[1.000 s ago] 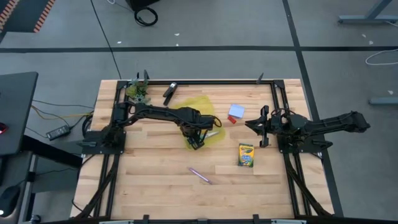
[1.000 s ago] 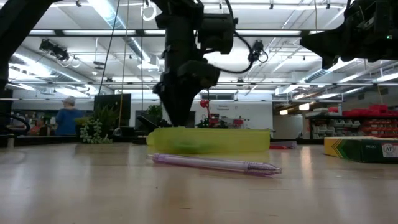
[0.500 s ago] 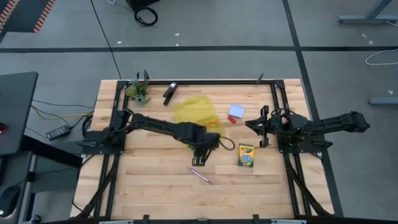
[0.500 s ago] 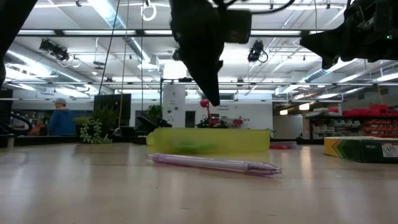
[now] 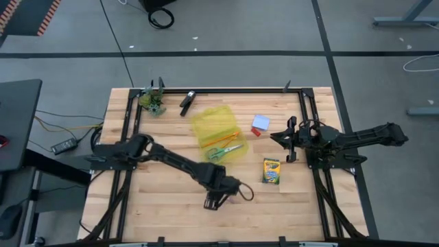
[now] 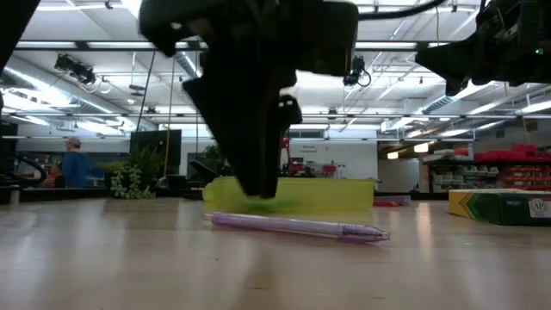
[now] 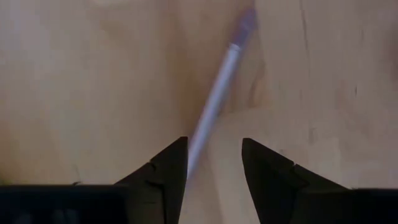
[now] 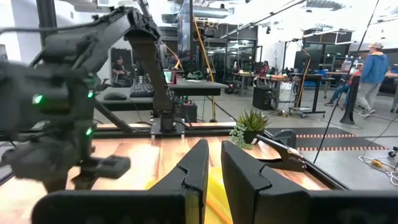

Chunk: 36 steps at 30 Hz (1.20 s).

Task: Pack school essentials
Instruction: Put the purple pen into the yellow supply box

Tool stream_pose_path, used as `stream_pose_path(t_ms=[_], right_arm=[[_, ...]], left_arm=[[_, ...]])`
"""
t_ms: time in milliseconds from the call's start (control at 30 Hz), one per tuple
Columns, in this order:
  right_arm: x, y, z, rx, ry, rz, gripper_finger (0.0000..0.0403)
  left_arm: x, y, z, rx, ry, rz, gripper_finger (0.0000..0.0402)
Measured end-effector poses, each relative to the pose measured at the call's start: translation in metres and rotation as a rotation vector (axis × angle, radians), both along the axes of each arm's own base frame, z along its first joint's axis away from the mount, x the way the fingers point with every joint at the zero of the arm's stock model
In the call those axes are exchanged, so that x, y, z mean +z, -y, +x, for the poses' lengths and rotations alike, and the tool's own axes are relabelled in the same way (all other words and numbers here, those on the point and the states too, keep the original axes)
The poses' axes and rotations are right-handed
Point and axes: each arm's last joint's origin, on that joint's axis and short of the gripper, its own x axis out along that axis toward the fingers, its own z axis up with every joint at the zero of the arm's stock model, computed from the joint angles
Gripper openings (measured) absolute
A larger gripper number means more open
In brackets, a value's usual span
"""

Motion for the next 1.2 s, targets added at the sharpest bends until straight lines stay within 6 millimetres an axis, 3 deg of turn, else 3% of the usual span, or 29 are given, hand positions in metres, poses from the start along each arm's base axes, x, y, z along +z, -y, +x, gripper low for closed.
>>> stream_pose_path(t_ms=[133,667,800,1033,1200], right_arm=[[0.0,0.0,0.0,0.0,0.0,0.0,0.0051],[0.0,0.0,0.0,0.0,0.0,0.0,0.0051],[0.0,0.0,0.0,0.0,-0.002,0.0,0.0051],[0.0,0.0,0.0,0.0,-0.002,0.0,0.0051],[0.0,0.0,0.0,0.0,-0.002,0.0,0.0051]], left_arm=[[-0.011,0.005,0.001,-0.011,-0.018,-0.013,0.0154],[-0.024,0.009,0.008,-0.048,0.016,0.003,0.013],[-0.03,0.009,0.008,-0.067,-0.002,0.014,0.0105],[-0.035,0.015,0.005,-0.101,-0.008,0.076,0.0019],[-0.031,0.014,0.003,-0.096,-0.012,0.077,0.0025]])
